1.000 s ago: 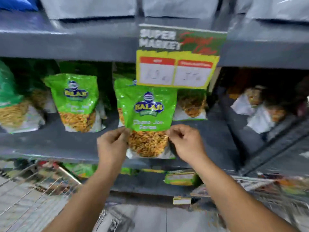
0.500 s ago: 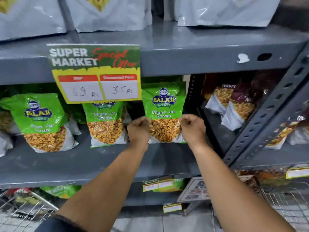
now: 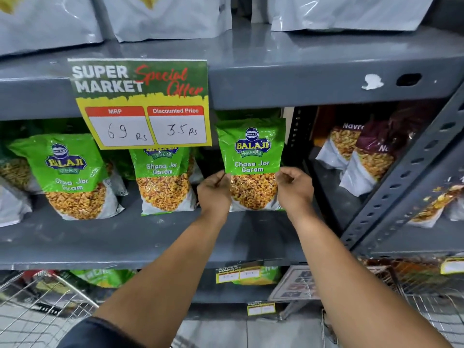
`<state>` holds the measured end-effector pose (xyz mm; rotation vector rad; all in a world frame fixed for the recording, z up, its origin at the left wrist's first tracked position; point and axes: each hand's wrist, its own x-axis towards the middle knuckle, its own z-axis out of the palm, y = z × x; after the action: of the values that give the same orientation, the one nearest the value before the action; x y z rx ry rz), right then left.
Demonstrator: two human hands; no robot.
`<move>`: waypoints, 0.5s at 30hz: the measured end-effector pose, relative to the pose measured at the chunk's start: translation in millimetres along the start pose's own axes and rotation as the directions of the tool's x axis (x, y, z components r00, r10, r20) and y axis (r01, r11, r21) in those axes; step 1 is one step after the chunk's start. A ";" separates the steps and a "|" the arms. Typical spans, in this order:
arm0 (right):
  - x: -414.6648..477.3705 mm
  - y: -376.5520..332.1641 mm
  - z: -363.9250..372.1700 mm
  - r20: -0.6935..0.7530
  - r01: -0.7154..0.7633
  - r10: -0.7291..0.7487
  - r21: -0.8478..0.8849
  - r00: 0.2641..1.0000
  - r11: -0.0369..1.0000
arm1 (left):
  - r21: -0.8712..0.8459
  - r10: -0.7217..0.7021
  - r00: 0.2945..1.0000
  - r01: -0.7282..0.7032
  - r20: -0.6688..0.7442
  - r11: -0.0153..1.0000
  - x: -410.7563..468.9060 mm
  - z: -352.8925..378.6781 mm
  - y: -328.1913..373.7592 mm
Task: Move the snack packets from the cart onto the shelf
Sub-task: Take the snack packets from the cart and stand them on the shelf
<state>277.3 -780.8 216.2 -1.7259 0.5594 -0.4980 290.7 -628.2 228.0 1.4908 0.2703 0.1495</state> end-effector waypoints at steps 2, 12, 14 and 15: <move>0.5 -0.1 -0.1 0.001 0.001 -0.001 0.001 1.000 1.000 | 0.030 0.019 1.000 -0.019 0.004 0.999 1.4 -0.6 -1.7; -7.0 -9.1 -3.2 0.040 0.047 -0.044 -0.090 0.998 0.995 | 0.191 0.044 0.994 -0.062 0.098 0.980 -3.6 -7.2 5.0; -6.9 -17.0 -0.3 0.047 0.103 -0.098 -0.097 0.994 0.990 | 0.245 0.028 0.985 -0.070 0.169 0.967 -6.0 -9.6 7.0; -4.2 -23.1 1.6 0.037 0.131 -0.128 -0.086 0.991 0.988 | 0.279 0.020 0.979 -0.078 0.202 0.957 -7.8 -9.9 6.1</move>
<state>277.3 -772.6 238.3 -1.8595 0.4550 -0.5439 281.0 -620.3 234.1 1.7873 0.0957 0.0002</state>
